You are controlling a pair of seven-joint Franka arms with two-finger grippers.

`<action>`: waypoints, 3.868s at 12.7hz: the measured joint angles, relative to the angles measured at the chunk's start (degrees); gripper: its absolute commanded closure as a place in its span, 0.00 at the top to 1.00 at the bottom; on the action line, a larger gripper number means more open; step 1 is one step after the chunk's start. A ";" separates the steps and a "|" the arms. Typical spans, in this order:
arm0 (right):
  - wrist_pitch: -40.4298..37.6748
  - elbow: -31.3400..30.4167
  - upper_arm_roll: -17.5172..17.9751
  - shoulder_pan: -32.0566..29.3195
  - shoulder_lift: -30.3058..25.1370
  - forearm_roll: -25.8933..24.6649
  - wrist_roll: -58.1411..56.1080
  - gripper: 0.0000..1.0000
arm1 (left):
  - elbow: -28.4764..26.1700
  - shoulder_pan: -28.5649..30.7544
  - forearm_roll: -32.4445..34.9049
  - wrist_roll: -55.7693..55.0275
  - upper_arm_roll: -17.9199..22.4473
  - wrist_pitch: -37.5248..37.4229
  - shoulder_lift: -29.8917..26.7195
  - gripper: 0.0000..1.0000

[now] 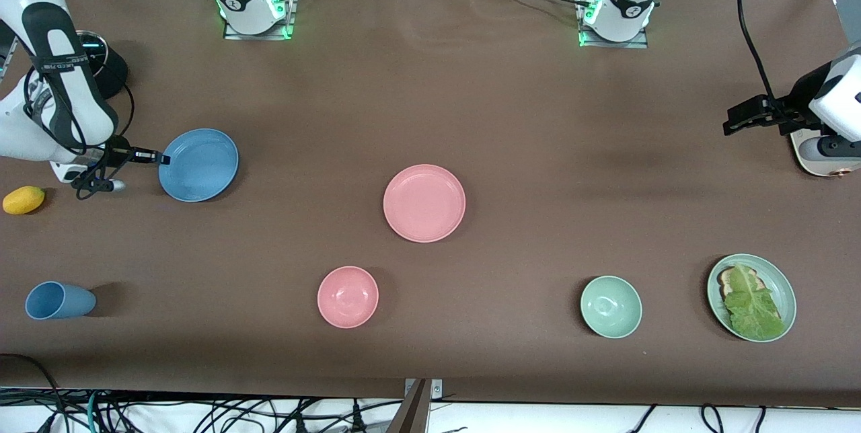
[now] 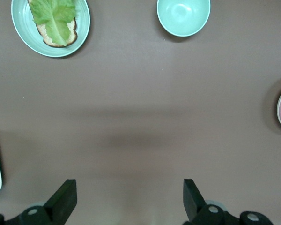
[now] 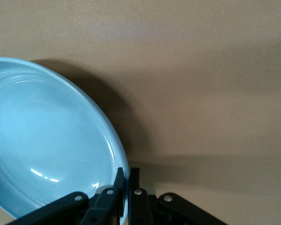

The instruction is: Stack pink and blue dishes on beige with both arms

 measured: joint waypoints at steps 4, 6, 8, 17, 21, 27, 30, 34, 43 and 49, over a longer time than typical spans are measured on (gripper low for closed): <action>-14.18 8.65 1.43 0.11 0.10 0.21 0.03 0.00 | 0.00 0.18 -0.03 0.26 0.09 -0.30 0.03 1.00; -20.38 14.01 3.87 0.16 0.08 0.50 0.06 0.00 | 0.00 0.17 -0.04 0.64 0.09 -0.34 0.04 1.00; -23.03 17.03 8.04 0.37 0.11 0.65 0.22 0.00 | 0.00 0.09 -0.04 0.77 0.07 -0.34 0.04 1.00; -12.80 22.00 17.67 17.72 1.64 6.24 35.22 0.00 | 0.24 -3.29 -0.04 1.18 3.56 -0.35 -0.36 1.00; -4.43 24.74 17.76 29.88 4.98 5.87 49.92 0.00 | 0.25 -3.82 -0.04 1.18 3.80 -0.64 -1.16 1.00; -2.57 27.43 17.57 35.76 10.28 1.07 56.33 0.00 | 0.25 -4.07 -0.04 1.18 3.83 -0.97 -1.11 1.00; 0.34 27.47 17.49 35.88 11.69 0.99 56.49 0.00 | 0.24 -4.08 -0.04 1.18 3.84 -0.99 -1.02 1.00; 1.10 27.66 17.51 37.10 12.29 0.99 56.72 0.00 | 0.24 -4.07 -0.04 1.18 3.84 -0.99 -1.00 1.00; 0.25 28.99 15.14 37.31 11.84 0.18 56.73 1.00 | 0.24 -4.07 -0.04 1.23 3.85 -0.99 -0.92 1.00; -10.76 30.37 0.55 36.90 2.68 -2.81 44.98 1.00 | 0.23 -4.07 -0.04 1.27 3.85 -0.99 -0.92 1.00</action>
